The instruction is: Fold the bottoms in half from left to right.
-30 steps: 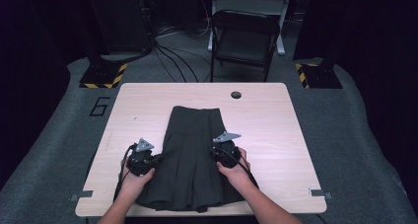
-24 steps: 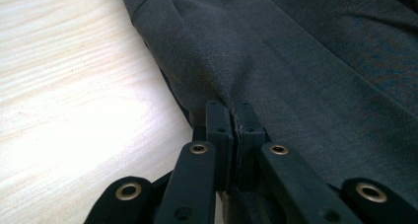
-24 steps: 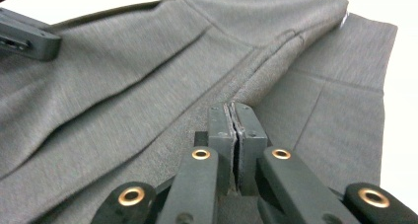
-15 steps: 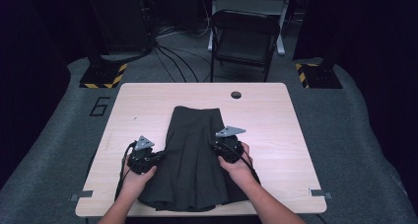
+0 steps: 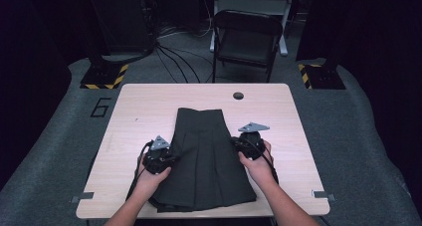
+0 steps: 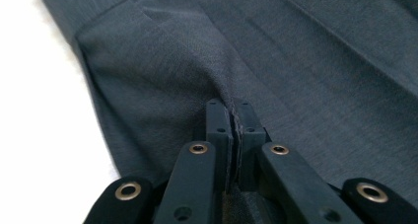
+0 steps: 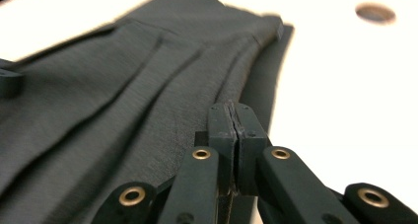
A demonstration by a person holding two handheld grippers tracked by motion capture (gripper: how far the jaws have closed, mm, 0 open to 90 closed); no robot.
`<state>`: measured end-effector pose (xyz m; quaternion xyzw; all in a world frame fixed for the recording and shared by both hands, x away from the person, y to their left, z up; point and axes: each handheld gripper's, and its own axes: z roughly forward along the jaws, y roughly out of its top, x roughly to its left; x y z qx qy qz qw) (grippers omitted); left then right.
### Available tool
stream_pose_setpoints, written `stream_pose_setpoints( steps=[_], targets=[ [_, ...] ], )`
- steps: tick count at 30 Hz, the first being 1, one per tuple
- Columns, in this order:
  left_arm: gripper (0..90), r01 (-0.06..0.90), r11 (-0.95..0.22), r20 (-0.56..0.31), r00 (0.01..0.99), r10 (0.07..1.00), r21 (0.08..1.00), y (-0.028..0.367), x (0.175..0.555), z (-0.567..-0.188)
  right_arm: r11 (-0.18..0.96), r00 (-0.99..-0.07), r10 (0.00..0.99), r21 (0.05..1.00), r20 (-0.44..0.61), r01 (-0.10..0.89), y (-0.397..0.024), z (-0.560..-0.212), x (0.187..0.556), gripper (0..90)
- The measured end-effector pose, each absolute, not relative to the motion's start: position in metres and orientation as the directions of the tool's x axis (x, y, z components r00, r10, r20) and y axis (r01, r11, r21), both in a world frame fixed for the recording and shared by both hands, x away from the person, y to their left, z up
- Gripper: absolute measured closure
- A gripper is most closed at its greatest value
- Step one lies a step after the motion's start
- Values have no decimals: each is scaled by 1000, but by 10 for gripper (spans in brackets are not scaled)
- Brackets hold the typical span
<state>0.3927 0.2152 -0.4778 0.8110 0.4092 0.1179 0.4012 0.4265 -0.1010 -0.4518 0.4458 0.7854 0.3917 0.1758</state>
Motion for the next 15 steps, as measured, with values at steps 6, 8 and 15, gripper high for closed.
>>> stream_pose_setpoints(
  steps=[6, 8, 15],
  targets=[
    [816, 581, -380, -131, 651, 748, 720, 205, 392, -486, 275, -488, 866, 709, 111, 649, -110, -485, 430, 876],
    [759, 588, -379, -137, 649, 749, 715, 202, 390, -487, 287, -491, 864, 699, 106, 655, -108, -491, 431, 868],
    [647, 577, -411, -113, 665, 738, 706, 198, 375, -489, 345, -551, 829, 683, 100, 644, -99, -501, 428, 735]
  ],
)
